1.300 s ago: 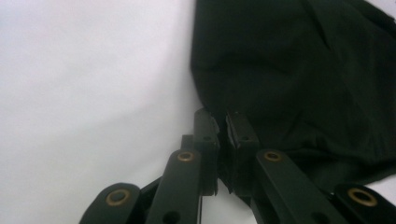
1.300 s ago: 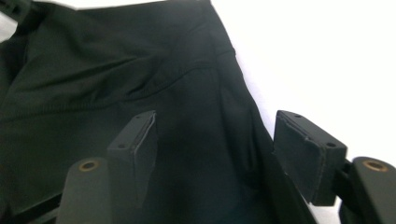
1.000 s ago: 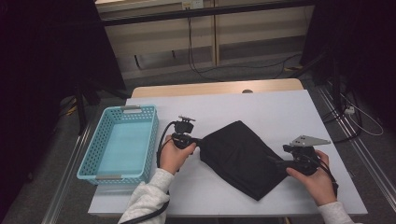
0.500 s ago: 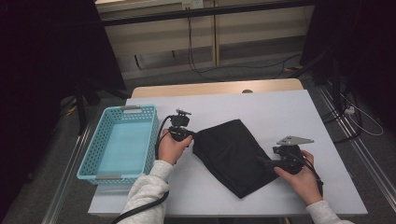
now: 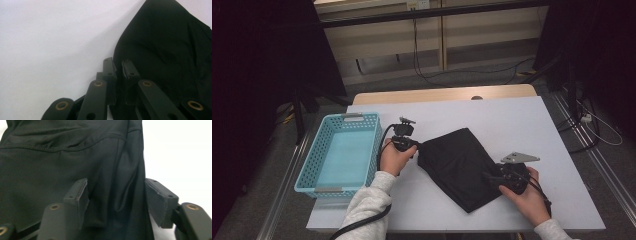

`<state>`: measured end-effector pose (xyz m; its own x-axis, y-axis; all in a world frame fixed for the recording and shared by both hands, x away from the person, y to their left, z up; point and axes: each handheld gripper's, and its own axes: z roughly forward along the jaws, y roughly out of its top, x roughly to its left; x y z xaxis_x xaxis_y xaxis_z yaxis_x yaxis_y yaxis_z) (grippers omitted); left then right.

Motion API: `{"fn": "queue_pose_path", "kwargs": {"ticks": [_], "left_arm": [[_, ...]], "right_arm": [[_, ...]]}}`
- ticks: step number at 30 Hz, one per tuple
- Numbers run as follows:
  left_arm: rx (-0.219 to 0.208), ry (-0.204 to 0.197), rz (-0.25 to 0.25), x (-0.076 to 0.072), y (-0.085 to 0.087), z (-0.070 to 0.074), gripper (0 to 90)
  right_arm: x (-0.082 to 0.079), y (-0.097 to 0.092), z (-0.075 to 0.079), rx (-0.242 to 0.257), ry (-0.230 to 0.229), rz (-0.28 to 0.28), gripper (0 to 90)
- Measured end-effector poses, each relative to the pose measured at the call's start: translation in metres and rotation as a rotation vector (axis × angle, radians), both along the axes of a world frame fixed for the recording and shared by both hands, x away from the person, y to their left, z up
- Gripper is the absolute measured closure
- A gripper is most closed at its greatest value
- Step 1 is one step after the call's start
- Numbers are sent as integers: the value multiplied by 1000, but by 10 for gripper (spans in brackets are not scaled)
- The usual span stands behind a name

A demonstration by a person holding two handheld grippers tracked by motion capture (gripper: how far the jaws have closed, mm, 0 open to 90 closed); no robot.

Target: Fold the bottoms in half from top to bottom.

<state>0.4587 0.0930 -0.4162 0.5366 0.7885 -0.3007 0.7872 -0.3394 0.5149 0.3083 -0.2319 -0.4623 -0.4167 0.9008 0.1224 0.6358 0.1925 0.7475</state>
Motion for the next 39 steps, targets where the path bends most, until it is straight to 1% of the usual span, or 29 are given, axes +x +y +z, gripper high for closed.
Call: {"fn": "queue_pose_path", "kwargs": {"ticks": [1, 4, 6, 7, 8, 9, 10, 11, 14, 16, 17, 18, 19, 20, 21, 22, 23, 24, 25, 27, 30, 32, 33, 34, 36, 38, 39], "left_arm": [[-1, -2, 2, 0, 0, 0, 829], [-4, 12, 9, 1, 0, -1, 812], [-1, 13, 14, 2, 0, -1, 781], [-3, 9, 14, 2, 1, -2, 744], [-8, 10, 23, 3, 3, -2, 683], [-9, 13, 36, 3, 4, -2, 616], [-4, 23, 39, 4, 5, -3, 532], [6, 27, 35, 4, 5, -3, 463], [26, 25, 36, 3, 5, -5, 371], [46, 40, 28, 3, 3, -9, 280], [55, 49, 26, 3, 1, -12, 277], [60, 52, 31, 2, -1, -14, 279], [73, 48, 23, 2, -2, -16, 268], [84, 42, 9, 2, -3, -17, 263], [88, 31, 12, 1, -5, -18, 272], [108, 17, 13, 1, -7, -18, 297], [123, 6, -6, 1, -7, -17, 340], [138, -4, -20, 0, -8, -17, 360], [146, -15, -22, -1, -10, -18, 360], [169, -22, -24, -2, -12, -18, 381], [171, -6, -11, -2, -14, -17, 408], [181, -2, -1, -2, -17, -16, 427], [188, 4, -4, -3, -18, -16, 431], [200, 2, -17, -3, -19, -15, 434], [188, 16, -14, -3, -21, -15, 469], [187, 33, -14, -2, -21, -14, 498], [188, 44, -24, -1, -21, -14, 520]], "right_arm": [[0, 1, 0, 1, 1, -10, 423], [0, -2, 0, 20, 6, -37, 521], [-1, -2, 0, 25, 7, -40, 553], [-1, -2, 0, 21, 5, -35, 580], [-2, -1, 0, 29, 9, -33, 652], [-3, 0, 0, 54, 18, -22, 737], [-3, 0, -1, 82, 29, -7, 761], [-3, 0, -1, 85, 31, -6, 766], [-3, 0, 0, 84, 31, 2, 787], [-3, 1, 0, 84, 34, 8, 794], [-3, 1, 0, 79, 33, 11, 795], [-3, 1, 0, 77, 30, 12, 796], [-3, 2, 0, 71, 30, 11, 796], [-3, 2, 0, 70, 29, 13, 796], [-3, 1, 0, 75, 29, 13, 795], [-3, 1, 0, 80, 30, 11, 795], [-3, 1, 0, 80, 30, 12, 795], [-3, 1, 0, 81, 29, 13, 795], [-3, 1, 0, 81, 29, 14, 795], [-4, 2, 0, 77, 24, 13, 795], [-5, 4, 1, 61, 20, 13, 795], [-5, 5, 2, 48, 16, 15, 796], [-6, 6, 2, 41, 13, 15, 797], [-6, 6, 2, 35, 10, 14, 798], [-6, 7, 2, 28, 8, 13, 800], [-6, 7, 2, 32, 10, 10, 802], [-6, 7, 2, 36, 11, 8, 802]]}}
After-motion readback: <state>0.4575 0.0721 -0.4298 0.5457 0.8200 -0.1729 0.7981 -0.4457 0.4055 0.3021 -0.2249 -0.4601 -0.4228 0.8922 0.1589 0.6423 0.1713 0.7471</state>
